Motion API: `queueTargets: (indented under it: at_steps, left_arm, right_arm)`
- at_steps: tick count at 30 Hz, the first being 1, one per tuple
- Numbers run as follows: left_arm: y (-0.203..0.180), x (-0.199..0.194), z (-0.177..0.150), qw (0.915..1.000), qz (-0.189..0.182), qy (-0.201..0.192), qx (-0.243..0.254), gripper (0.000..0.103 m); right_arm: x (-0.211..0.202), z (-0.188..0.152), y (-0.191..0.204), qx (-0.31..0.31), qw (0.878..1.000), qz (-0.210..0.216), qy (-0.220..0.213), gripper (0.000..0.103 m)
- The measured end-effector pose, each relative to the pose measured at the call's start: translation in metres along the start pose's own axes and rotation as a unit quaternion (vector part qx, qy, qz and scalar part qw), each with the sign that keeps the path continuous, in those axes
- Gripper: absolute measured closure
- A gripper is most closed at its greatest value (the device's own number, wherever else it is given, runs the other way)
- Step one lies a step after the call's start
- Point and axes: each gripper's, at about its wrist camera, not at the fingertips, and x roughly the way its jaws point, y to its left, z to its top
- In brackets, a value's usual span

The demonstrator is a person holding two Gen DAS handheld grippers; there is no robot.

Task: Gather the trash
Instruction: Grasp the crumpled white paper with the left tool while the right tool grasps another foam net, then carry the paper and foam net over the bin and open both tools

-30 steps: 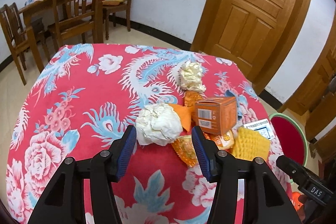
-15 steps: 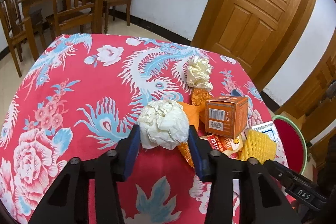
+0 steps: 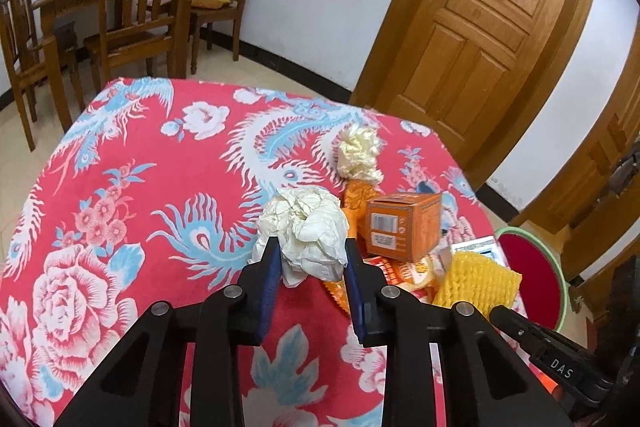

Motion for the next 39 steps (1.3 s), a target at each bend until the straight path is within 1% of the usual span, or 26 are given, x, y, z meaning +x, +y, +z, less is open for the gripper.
queueTargets:
  at_steps: [10,17,29,39]
  left_arm:
    - [-0.026,-0.025,0.001,0.9992,-0.025,-0.02,0.022,0.072]
    - [-0.052,-0.034,0.0,0.9977,-0.045,-0.026,0.044,0.072]
    - [-0.104,-0.038,-0.006,0.9932,-0.075,-0.023,0.086,0.072]
    - [-0.153,-0.029,-0.015,0.9864,-0.103,-0.009,0.128,0.072]
  right_arm:
    - [-0.033,-0.002,-0.003,0.005,0.999,0.006,-0.032,0.089]
    - [-0.057,0.0,-0.015,0.017,0.998,0.001,-0.058,0.089]
    - [-0.096,0.002,-0.05,0.05,0.994,-0.017,-0.097,0.089]
    - [-0.117,-0.001,-0.087,0.089,0.988,-0.038,-0.119,0.089]
